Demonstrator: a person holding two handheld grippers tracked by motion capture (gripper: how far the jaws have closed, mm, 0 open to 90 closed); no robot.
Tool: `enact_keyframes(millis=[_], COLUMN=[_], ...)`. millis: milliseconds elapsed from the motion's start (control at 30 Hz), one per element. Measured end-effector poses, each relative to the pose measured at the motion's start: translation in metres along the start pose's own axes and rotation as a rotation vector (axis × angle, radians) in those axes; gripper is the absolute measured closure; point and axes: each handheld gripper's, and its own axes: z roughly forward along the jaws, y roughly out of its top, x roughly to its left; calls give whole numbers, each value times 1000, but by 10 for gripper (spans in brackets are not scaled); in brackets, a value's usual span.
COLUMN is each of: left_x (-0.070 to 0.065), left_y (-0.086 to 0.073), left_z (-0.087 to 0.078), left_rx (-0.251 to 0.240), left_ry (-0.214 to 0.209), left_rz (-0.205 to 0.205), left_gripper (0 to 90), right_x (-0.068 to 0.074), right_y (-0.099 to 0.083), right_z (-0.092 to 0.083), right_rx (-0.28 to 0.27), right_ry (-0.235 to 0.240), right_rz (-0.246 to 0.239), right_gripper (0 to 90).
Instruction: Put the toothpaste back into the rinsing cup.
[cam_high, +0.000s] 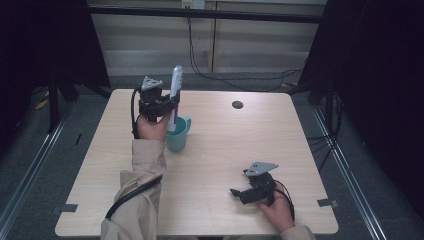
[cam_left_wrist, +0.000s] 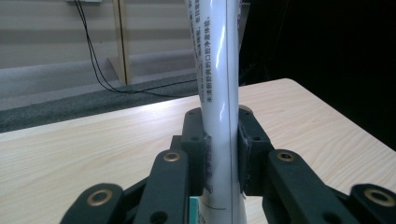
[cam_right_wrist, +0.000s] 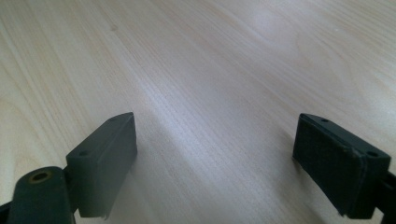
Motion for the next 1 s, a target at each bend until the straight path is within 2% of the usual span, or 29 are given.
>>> enact_keyframes(millis=[233, 667, 1000], left_x=[-1, 5, 6], left_y=[-3, -14, -24], left_z=[8, 20, 26], left_rx=[10, 8, 16], left_ry=[13, 35, 51], left_rz=[13, -10, 3], left_gripper=[766, 762, 759], right_x=[0, 0, 0], right_y=[0, 0, 0], right_z=[0, 0, 0], right_rx=[0, 0, 3], right_ry=[0, 0, 1], right_rz=[0, 1, 1], right_gripper=[129, 129, 129])
